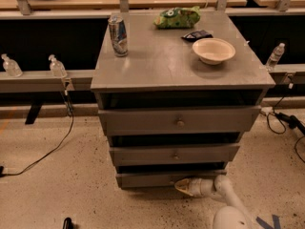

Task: Close bottom drawer

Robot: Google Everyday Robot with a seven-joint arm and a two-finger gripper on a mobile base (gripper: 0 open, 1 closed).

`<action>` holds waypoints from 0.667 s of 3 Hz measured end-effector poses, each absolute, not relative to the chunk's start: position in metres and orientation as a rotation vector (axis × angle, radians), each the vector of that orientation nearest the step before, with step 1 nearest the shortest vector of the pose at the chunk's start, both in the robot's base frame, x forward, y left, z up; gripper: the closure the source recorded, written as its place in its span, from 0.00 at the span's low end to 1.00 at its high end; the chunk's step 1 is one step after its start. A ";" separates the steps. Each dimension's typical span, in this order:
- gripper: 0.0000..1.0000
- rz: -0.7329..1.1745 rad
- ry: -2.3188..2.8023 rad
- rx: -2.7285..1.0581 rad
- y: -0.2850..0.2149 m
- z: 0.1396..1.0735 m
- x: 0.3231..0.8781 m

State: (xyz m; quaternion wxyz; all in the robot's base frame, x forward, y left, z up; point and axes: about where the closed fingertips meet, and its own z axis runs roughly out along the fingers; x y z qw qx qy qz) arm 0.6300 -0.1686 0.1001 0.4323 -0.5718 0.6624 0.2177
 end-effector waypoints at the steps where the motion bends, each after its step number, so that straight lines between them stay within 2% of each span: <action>1: 1.00 0.576 1.623 -1.391 -0.171 0.114 0.638; 2: 1.00 0.607 1.591 -1.354 -0.171 0.125 0.641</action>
Offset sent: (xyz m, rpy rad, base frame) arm 0.0588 -0.0382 0.0501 0.3881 -0.1121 0.0566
